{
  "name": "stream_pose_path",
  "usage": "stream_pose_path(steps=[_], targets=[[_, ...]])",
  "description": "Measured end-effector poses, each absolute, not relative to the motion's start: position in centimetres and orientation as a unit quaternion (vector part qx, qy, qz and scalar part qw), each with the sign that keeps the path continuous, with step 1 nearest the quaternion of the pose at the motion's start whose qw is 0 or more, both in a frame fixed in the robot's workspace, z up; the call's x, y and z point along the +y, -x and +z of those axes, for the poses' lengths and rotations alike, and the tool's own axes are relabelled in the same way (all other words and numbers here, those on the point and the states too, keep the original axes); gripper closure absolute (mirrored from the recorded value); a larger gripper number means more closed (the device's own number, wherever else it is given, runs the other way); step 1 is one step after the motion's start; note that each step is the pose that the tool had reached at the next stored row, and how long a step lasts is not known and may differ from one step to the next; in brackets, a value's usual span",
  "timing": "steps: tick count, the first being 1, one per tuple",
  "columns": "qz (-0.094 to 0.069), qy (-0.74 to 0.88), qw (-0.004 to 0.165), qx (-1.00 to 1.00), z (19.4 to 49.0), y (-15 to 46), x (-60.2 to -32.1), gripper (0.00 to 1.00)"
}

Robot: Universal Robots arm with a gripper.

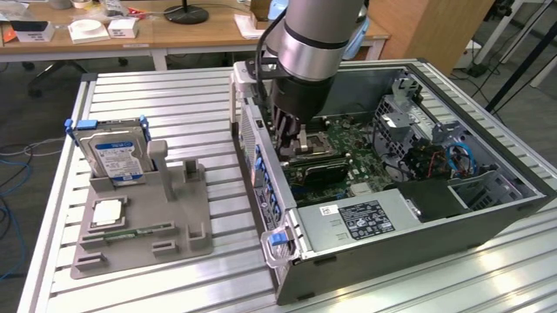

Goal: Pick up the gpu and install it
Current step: 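Press down on the gpu until it lock into place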

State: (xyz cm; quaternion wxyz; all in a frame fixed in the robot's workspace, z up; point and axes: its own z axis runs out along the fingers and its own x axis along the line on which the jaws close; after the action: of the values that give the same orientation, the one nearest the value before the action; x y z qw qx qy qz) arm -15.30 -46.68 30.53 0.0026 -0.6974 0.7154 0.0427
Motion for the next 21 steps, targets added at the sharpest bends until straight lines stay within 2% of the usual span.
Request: stream_pose_path(steps=[21], targets=[[0.042,0.697,0.003,0.716,29.5,15.6,-46.6,0.89]])
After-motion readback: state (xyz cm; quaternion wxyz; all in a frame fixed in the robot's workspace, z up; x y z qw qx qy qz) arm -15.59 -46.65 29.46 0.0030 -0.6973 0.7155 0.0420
